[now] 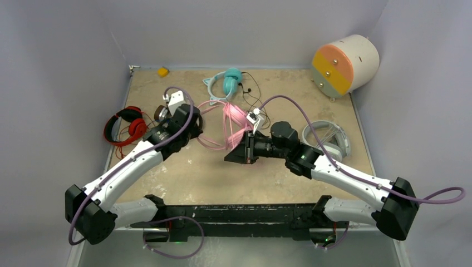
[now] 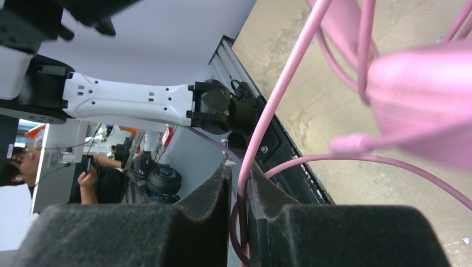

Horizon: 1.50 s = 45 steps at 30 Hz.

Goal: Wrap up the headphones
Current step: Wrap the headphones cable around the headphones.

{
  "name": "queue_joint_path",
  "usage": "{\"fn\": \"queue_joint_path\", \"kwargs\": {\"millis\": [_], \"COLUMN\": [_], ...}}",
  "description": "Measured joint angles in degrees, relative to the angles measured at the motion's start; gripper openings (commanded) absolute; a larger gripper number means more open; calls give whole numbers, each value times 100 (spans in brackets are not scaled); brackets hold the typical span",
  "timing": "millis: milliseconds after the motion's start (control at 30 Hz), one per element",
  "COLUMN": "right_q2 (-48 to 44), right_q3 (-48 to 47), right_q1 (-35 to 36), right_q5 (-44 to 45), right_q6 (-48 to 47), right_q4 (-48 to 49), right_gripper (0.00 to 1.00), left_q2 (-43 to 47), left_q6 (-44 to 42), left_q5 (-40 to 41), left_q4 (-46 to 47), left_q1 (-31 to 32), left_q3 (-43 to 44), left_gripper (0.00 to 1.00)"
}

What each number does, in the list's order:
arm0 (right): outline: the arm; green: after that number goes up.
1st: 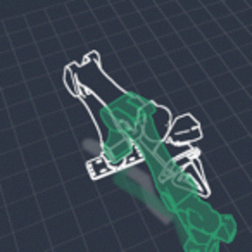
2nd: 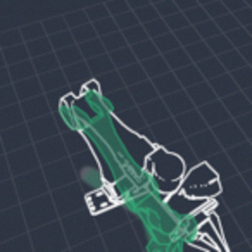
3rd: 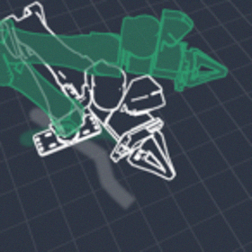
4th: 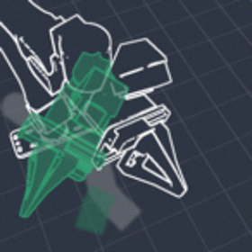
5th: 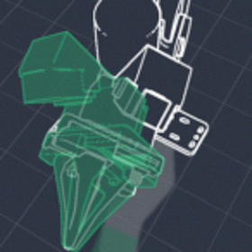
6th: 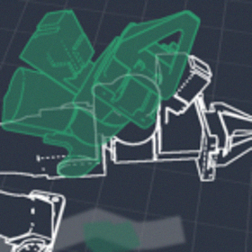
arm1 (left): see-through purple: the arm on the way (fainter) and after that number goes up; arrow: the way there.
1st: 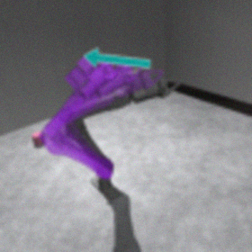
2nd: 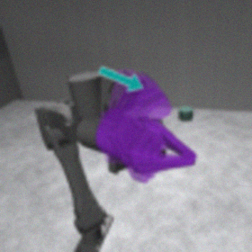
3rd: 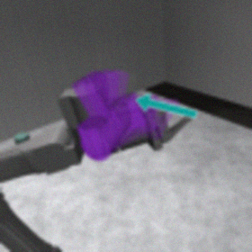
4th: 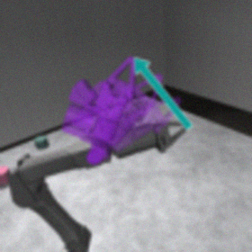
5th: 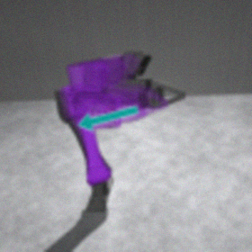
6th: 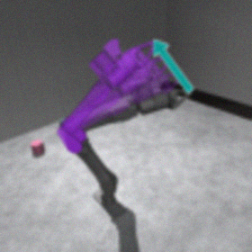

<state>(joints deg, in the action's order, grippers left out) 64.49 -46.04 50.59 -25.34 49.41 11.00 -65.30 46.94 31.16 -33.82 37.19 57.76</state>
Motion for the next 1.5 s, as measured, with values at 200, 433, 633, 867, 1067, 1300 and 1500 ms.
{"fn": "queue_joint_path", "kwargs": {"millis": [200,433,633,867,1067,1300,1500], "right_q2": [35,125,101,46,26,-31,-538], "right_q3": [42,42,52,520,1088,1394,1506], "right_q1": [267,428,461,503,540,564,562], "right_q5": [240,531,699,813,970,1786,1985], "right_q6": [-111,-310,-511,-658,-767,-1362,-2068], "right_q4": [-33,-219,-328,-293,-203,-179,-111], "right_gripper": [19,20,22,24,30,42,53], "left_q2": [-308,-999,-1134,-1182,-1196,-1032,-892], "left_q6": [503,1309,1834,1950,1945,1803,1617], "left_q5": [-664,-970,-1150,-1394,-1449,-1453,-1445], "left_q4": [-184,-922,-1290,-1613,-1860,-2151,-2509], "left_q1": [-581,-649,-804,-997,-1088,-1093,-1093], "left_q3": [197,1123,1222,1412,2050,2544,2800], "left_gripper": [0,0,0,0,0,0,0]}}
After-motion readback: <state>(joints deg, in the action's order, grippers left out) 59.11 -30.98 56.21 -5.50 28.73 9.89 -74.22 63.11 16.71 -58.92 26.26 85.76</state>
